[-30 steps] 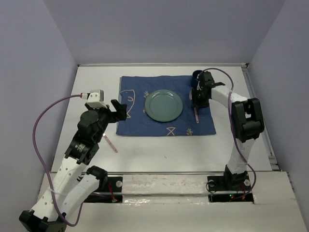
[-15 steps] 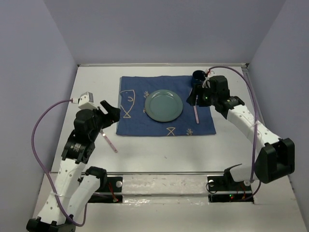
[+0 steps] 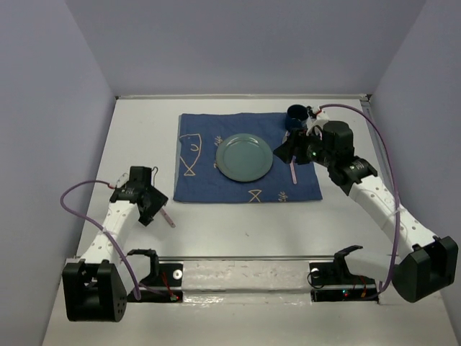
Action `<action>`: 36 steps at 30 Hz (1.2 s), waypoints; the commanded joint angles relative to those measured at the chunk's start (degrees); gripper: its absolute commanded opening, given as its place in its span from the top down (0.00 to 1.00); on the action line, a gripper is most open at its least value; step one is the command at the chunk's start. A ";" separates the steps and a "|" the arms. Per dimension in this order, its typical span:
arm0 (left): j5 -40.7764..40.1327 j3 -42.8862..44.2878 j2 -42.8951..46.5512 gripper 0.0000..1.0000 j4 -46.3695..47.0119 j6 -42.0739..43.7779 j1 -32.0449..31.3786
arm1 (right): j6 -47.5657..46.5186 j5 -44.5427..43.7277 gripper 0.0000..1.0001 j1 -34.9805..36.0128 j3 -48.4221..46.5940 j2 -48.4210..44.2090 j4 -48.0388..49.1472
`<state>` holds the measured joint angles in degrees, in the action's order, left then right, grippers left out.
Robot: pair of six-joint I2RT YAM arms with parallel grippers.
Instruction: Set the dinner table for one person
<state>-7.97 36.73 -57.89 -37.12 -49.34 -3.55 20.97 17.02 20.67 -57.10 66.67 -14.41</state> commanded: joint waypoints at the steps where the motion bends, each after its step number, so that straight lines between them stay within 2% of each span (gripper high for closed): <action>1: 0.49 -4.99 1.72 0.32 3.10 -5.40 1.35 | 1.61 3.99 0.33 0.16 1.11 -1.28 5.27; 3: 0.32 -6.66 2.60 0.37 4.86 -6.38 1.35 | 1.88 4.60 0.33 0.16 1.29 -1.72 5.71; 4: 0.32 -7.72 2.78 0.37 7.04 -6.73 1.35 | 2.05 4.95 0.33 0.16 1.38 -2.16 5.89; 13: -2.67 -8.42 -2.75 0.14 15.22 -1.46 1.35 | 2.14 5.48 0.32 0.69 1.99 -3.57 6.59; 19: -1.96 -9.49 -8.11 0.18 19.01 0.38 1.35 | 2.23 5.92 0.32 0.69 1.82 -2.69 6.77; 21: -2.84 -8.87 -10.65 0.23 19.54 0.91 1.35 | 2.32 5.84 0.32 0.69 1.82 -2.60 7.03; 24: -3.02 -8.34 -12.60 0.39 19.55 1.70 1.27 | 2.23 5.31 0.32 0.69 1.82 -2.43 7.12; 25: -3.02 -8.17 -13.21 0.51 19.55 1.88 0.92 | 2.23 5.22 0.32 0.69 1.82 -2.51 7.12; 27: -3.46 -7.64 -13.83 0.63 18.85 2.23 0.74 | 2.23 4.96 0.32 0.69 1.82 -2.78 7.12; 28: -3.63 -7.29 -14.09 0.72 18.23 2.58 0.74 | 2.23 4.70 0.32 0.69 1.99 -2.95 7.12; 30: -3.46 -5.97 -14.97 0.82 16.48 3.11 0.65 | 2.14 3.73 0.32 0.69 2.08 -3.48 7.03; 31: -3.37 -5.36 -14.97 0.97 15.95 3.37 0.56 | 2.06 3.12 0.32 0.69 2.08 -3.66 6.94; 32: -3.28 -5.09 -15.06 1.00 15.16 3.55 0.39 | 1.97 2.85 0.32 0.69 2.08 -3.74 6.94; 36: -3.72 -3.52 -14.71 1.00 13.31 4.34 -0.67 | 1.79 2.15 0.32 0.69 2.08 -4.27 6.77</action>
<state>-11.05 32.21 -71.59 -16.93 -46.61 -3.38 22.90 20.58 20.78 -55.27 64.18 -10.85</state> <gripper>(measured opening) 0.074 0.678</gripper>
